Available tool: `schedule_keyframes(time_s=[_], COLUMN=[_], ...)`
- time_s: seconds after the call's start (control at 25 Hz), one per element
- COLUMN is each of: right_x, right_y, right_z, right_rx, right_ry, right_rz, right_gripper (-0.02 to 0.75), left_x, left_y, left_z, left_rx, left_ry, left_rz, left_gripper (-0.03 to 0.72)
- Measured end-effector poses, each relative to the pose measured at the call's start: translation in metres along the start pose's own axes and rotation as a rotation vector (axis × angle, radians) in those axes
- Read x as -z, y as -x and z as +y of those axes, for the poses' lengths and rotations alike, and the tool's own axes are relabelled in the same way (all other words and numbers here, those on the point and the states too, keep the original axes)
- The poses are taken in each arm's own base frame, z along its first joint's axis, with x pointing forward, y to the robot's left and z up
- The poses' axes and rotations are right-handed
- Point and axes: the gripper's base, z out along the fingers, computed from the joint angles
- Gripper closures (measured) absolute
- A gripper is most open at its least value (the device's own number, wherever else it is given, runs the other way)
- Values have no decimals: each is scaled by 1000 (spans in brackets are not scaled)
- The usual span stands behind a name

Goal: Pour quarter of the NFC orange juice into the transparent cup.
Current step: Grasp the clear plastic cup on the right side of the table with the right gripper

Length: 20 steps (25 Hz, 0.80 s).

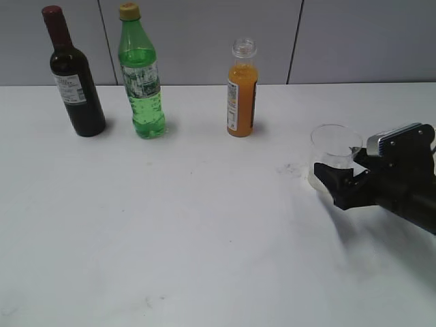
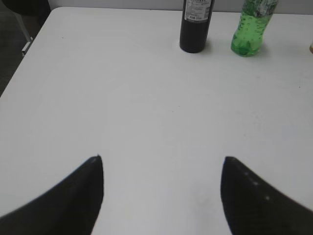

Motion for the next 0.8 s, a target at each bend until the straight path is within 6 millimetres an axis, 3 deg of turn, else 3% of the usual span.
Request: schedule_keyframes(time_s=[0.28,0.8], right_x=[-16,-39], right_y=[4,-12], right_z=[-7,-9], right_rx=[14,-14], right_ry=[13,62], right_rz=[27,37], right_gripper=[73,80], left_x=[0,0], left_y=[0,0], left_z=[0,0], left_rx=[0,0], left_ry=[0,0], left_rz=[0,0], left_gripper=[118,118])
